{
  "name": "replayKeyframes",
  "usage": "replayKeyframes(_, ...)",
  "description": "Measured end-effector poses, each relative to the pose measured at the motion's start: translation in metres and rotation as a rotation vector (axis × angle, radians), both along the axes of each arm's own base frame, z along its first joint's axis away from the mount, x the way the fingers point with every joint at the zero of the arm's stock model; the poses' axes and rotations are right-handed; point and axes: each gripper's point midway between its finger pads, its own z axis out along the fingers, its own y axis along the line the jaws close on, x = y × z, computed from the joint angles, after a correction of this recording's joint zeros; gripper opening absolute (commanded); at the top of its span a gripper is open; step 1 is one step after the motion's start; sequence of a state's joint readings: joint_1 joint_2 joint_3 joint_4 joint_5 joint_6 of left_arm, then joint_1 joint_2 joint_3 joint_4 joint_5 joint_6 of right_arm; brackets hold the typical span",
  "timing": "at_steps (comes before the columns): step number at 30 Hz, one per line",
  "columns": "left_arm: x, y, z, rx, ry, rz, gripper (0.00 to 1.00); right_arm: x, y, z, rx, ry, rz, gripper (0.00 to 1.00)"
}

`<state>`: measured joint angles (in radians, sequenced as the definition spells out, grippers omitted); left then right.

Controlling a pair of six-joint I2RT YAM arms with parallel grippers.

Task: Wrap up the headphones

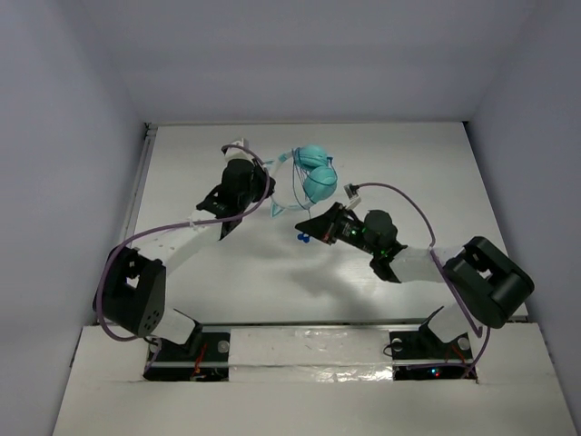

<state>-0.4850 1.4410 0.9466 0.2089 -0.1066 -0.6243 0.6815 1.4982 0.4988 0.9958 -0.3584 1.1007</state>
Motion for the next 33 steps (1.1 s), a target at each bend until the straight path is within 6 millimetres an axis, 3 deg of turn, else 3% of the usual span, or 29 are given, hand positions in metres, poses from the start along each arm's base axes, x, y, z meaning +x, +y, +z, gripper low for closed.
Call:
replayKeyframes(9,-0.003,0.001,-0.027,-0.017,0.001,0.033,0.00,-0.001,0.012,0.008,0.127,0.087,0.055,0.07)
replayKeyframes(18,-0.017,-0.012,-0.037,0.031,-0.036,0.071,0.00,0.013,0.016,-0.001,0.248,0.302,0.017,0.12)
replayKeyframes(23,-0.022,-0.013,-0.041,0.050,-0.042,0.086,0.00,0.022,0.012,0.005,0.318,0.380,-0.045,0.15)
replayKeyframes(26,-0.021,-0.012,-0.041,0.052,-0.046,0.094,0.00,0.025,0.006,0.019,0.372,0.387,-0.089,0.19)
replayKeyframes(31,-0.021,-0.013,-0.039,0.043,-0.055,0.099,0.00,0.031,-0.012,0.069,0.502,0.332,-0.160,0.36)
replayKeyframes(33,-0.021,-0.016,-0.037,0.034,-0.062,0.096,0.00,0.034,-0.018,0.078,0.522,0.326,-0.192,0.39)
